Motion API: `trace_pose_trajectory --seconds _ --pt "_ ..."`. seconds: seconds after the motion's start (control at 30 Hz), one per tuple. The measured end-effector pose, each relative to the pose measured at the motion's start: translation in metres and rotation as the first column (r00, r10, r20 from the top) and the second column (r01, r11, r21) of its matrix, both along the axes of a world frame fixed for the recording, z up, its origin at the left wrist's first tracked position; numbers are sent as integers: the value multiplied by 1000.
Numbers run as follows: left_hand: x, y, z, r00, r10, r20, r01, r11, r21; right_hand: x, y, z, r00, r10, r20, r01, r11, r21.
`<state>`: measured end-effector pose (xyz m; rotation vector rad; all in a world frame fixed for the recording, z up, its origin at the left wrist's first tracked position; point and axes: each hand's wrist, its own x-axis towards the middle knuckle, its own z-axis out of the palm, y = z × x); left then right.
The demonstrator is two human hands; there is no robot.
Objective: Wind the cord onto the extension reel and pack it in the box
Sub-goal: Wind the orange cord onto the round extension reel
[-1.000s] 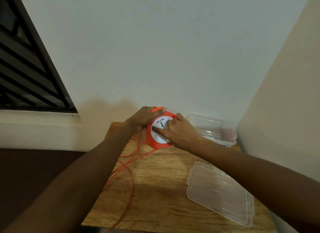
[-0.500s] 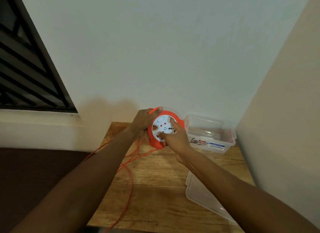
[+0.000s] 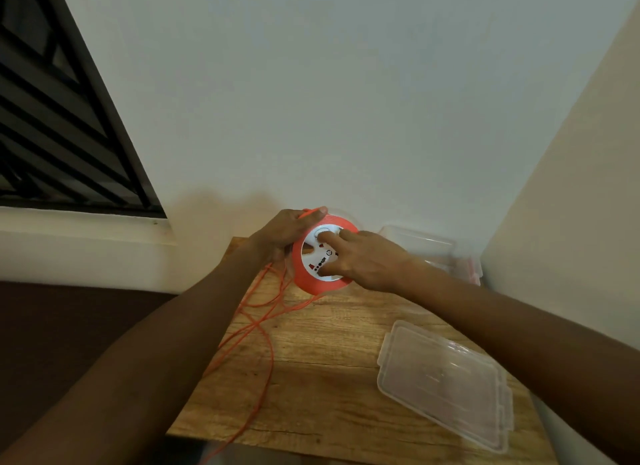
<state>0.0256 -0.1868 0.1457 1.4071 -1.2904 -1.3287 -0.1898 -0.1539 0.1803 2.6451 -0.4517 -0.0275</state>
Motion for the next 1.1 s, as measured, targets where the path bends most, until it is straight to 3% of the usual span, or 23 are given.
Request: trace_pose_trajectory --seconds 0.1,0.2,0.5,0.67,0.77,0.83,0.97,1.1 --pt "-3 1 4 998 -48 35 47 999 8 6 3 10 973 95 -209 -111 991 -69" --pt "-4 1 6 994 -97 52 97 995 18 11 4 18 929 67 -365 -110 989 -100" --pt "1 2 20 982 -110 153 116 993 -25 24 11 11 893 -99 -439 -24 964 -265" --pt "2 0 24 983 -110 145 116 993 -33 21 9 7 944 -127 -304 40 960 -276" --pt "2 -3 25 994 -104 42 106 994 -32 21 6 5 969 -201 -146 160 954 -254" --pt "0 -3 22 997 -47 -65 44 998 -47 21 2 7 960 -279 8 277 949 -151" --pt "-11 -7 12 981 122 -152 -140 984 -114 21 -6 7 833 -457 311 452 887 94" --pt "-20 -11 8 985 140 -105 -155 975 -157 25 -8 -8 657 -628 416 533 778 332"
